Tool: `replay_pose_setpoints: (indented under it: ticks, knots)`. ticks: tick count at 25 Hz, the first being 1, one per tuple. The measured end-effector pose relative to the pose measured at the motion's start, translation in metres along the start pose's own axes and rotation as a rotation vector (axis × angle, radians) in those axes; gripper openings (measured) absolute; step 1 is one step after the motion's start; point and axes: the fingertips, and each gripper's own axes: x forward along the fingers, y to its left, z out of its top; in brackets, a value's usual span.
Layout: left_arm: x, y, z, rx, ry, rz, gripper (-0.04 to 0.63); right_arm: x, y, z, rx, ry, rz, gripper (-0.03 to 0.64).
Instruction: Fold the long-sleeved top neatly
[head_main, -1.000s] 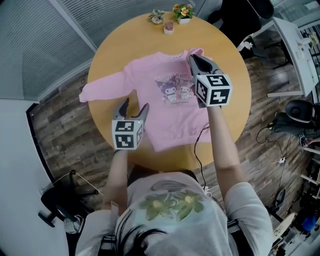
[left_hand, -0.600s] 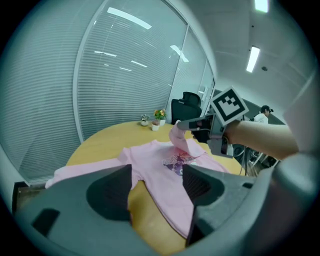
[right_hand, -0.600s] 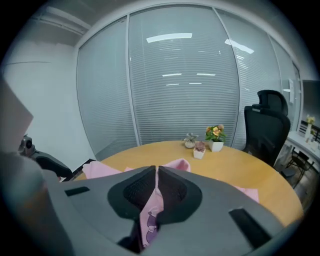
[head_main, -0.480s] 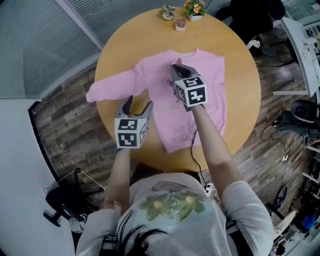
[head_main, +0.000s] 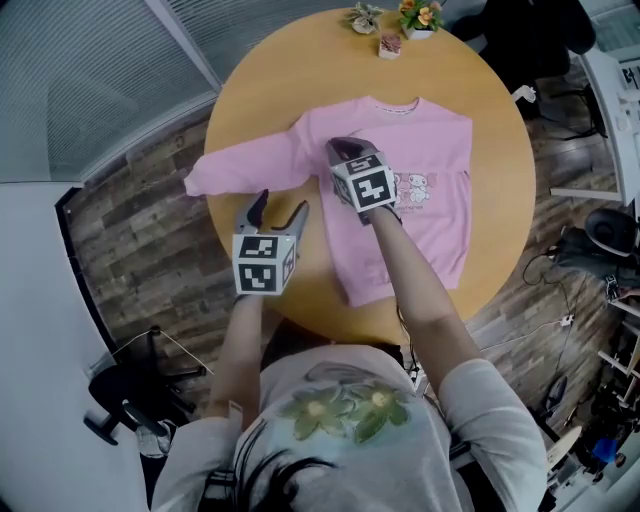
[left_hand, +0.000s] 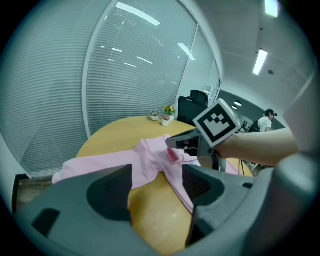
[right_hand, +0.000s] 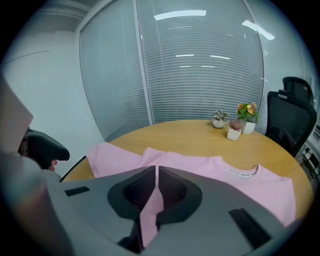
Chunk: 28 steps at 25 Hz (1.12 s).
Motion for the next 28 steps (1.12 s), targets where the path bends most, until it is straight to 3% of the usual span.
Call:
replay_pose_setpoints:
  ticks: [4, 9, 23, 26, 28]
  knots:
    - [-0.001, 0.022, -0.011, -0.036, 0.011, 0.017, 0.308, 0.003, 0.007, -0.016, -0.008, 0.040, 0.002, 0.034]
    - [-0.006, 0.064, -0.024, -0.112, 0.017, 0.074, 0.308, -0.006, 0.012, -0.028, 0.061, 0.046, 0.037, 0.034]
    - [-0.030, 0.219, -0.051, -0.435, -0.059, 0.337, 0.308, -0.015, 0.036, -0.028, 0.037, 0.039, 0.043, 0.034]
    - [-0.029, 0.242, -0.060, -0.494, -0.063, 0.346, 0.308, -0.020, 0.041, -0.031, 0.026, 0.038, 0.040, 0.034]
    - [-0.021, 0.247, -0.066, -0.520, -0.038, 0.293, 0.308, -0.023, 0.047, -0.032, 0.019, 0.033, 0.043, 0.034]
